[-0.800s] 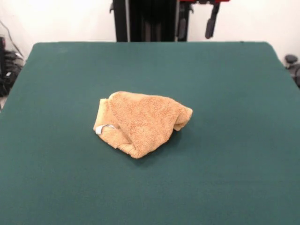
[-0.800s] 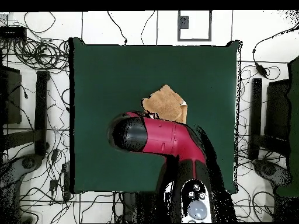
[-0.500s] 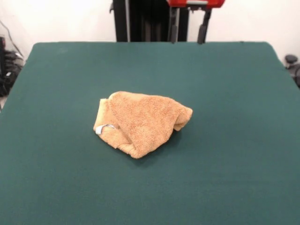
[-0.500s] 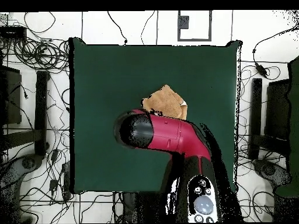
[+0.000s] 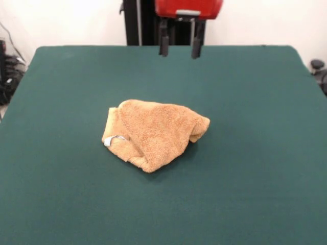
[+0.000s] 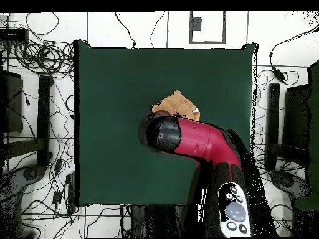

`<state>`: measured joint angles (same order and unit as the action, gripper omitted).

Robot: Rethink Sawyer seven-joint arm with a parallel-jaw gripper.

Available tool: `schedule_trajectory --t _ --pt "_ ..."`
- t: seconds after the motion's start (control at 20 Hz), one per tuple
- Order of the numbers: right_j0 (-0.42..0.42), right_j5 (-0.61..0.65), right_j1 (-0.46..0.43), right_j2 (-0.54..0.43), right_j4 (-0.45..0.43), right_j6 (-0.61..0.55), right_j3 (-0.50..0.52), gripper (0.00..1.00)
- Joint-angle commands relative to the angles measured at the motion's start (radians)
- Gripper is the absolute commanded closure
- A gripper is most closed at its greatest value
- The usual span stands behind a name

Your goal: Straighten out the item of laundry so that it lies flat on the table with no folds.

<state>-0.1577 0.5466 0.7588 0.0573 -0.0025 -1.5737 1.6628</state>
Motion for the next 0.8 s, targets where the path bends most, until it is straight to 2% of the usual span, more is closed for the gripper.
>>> schedule_trajectory --t 0.05,0.35,0.5,0.8 --pt "-0.056 -0.109 -0.087 -0.064 -0.058 -0.058 -0.066 0.00" --pt "-0.064 -0.130 -0.206 -0.048 -0.091 -0.057 -0.230 0.00" --pt "-0.058 -0.135 -0.208 -0.025 -0.121 -0.065 -0.241 0.00" --pt "-0.074 -0.183 -0.240 -0.055 -0.122 -0.102 -0.246 0.00"
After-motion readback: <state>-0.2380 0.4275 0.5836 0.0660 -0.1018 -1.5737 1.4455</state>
